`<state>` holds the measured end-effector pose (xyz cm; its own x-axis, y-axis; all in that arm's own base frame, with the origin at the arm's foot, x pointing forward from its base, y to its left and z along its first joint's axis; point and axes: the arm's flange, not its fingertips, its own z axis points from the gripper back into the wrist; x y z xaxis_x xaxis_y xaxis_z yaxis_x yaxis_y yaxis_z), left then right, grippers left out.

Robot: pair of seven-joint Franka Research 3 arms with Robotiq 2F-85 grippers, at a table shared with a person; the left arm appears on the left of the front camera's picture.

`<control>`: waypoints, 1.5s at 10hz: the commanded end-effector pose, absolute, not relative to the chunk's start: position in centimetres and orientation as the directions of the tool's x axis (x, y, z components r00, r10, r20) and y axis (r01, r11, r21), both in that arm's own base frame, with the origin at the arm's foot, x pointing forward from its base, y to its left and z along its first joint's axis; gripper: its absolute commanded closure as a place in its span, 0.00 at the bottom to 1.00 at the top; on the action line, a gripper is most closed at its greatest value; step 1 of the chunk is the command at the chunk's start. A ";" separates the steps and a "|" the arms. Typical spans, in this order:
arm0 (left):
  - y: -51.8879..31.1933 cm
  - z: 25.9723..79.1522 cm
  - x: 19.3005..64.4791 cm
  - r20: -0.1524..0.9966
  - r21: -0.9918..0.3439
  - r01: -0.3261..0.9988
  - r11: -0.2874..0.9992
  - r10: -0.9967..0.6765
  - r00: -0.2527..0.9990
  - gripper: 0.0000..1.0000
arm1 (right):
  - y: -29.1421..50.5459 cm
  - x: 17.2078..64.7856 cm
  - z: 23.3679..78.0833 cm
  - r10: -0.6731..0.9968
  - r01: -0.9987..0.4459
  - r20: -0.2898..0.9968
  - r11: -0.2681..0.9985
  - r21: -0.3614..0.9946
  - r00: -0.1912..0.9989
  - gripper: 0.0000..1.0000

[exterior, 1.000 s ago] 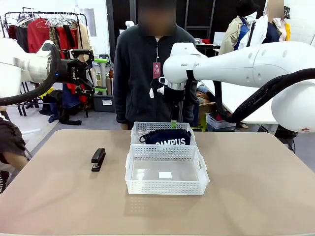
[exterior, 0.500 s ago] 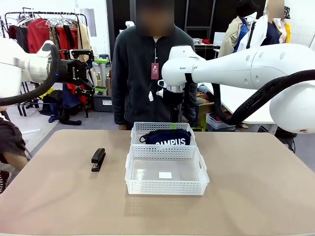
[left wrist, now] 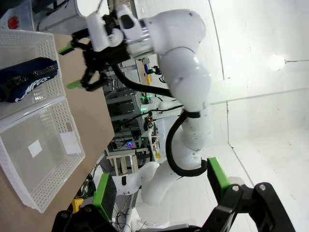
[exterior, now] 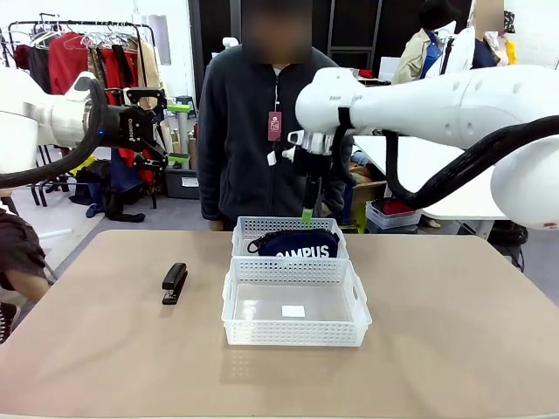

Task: Distribute items into two baskets.
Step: Pick up the Stapler that the person points to.

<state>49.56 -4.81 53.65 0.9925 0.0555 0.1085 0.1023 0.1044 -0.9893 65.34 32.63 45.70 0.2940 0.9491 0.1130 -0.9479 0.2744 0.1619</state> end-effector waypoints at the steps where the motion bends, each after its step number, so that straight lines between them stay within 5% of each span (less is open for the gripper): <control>1: -4.7 53.9 49.5 0.113 -0.989 0.106 0.105 0.060 0.992 0.00 | 31.2 65.2 48.5 0.899 -0.898 0.164 0.359 0.254 0.406 0.00; 8: -4.7 53.9 49.5 0.113 -0.989 0.106 0.105 0.060 0.992 0.00 | 26.0 63.2 52.5 0.765 -0.795 0.260 0.494 0.351 0.590 0.00; 15: -4.7 53.9 49.5 0.113 -0.989 0.106 0.105 0.060 0.992 0.00 | 25.4 64.5 53.1 0.780 -0.806 0.251 0.481 0.346 0.573 0.00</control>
<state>49.57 -4.80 53.65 0.9925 0.0560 0.1086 0.1023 0.1046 -0.9892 64.34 25.28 52.66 0.5795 0.7751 0.2517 -0.8012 0.4855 0.3497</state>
